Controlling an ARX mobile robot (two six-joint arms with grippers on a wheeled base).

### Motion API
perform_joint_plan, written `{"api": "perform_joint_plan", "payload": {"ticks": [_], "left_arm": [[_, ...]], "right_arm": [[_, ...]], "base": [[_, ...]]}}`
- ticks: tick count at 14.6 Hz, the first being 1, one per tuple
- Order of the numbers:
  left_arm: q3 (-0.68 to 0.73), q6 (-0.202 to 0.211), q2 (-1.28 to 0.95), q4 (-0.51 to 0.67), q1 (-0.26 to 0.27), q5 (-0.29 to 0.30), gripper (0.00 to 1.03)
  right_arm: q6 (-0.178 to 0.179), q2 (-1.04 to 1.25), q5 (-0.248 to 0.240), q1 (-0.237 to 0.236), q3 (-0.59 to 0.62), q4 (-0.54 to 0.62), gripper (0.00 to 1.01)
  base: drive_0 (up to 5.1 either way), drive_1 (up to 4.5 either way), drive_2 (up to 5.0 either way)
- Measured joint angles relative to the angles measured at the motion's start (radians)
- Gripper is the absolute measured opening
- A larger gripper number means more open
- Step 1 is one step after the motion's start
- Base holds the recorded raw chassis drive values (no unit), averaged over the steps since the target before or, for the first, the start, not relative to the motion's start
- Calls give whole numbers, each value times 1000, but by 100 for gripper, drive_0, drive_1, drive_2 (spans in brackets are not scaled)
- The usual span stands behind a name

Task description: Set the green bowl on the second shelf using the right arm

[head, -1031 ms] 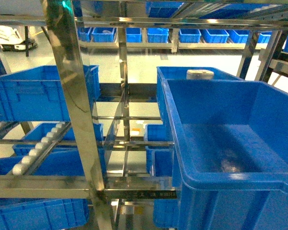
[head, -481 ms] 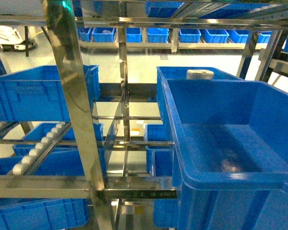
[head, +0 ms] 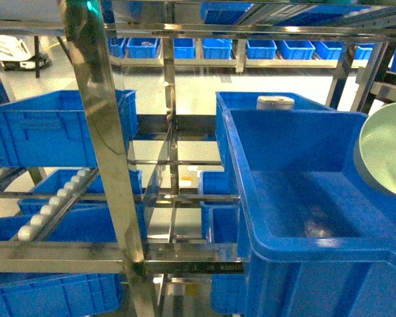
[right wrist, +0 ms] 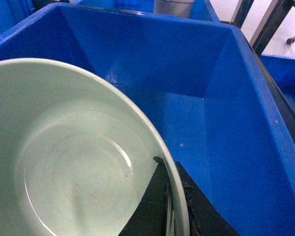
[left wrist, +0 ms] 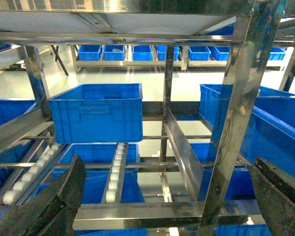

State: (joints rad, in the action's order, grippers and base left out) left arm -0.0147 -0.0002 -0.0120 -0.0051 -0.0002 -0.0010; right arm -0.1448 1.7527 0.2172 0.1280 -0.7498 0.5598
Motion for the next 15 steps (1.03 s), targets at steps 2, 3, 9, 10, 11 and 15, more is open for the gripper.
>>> {"api": "perform_joint_plan", "payload": {"ticks": [2,3,9,10,11,15], "left_arm": [[0,0,0,0,0,0,98],[0,0,0,0,0,0,98],[0,0,0,0,0,0,98],[0,0,0,0,0,0,98],[0,0,0,0,0,0,98],[0,0,0,0,0,0,98]], "right_arm": [[5,125,-9,-20,-114,-31,2],[10,199,-7,-32,-203,-85,2],[-4,552,26,-51,-685,-337,27],[-6,557,31,-59,-695,-325,38],[-6,556,40,-70,-695,-320,49],[-11,418,41,-89,-476,-138,99]], "base": [[0,0,0],[0,0,0],[0,0,0],[0,0,0],[0,0,0],[0,0,0]]}}
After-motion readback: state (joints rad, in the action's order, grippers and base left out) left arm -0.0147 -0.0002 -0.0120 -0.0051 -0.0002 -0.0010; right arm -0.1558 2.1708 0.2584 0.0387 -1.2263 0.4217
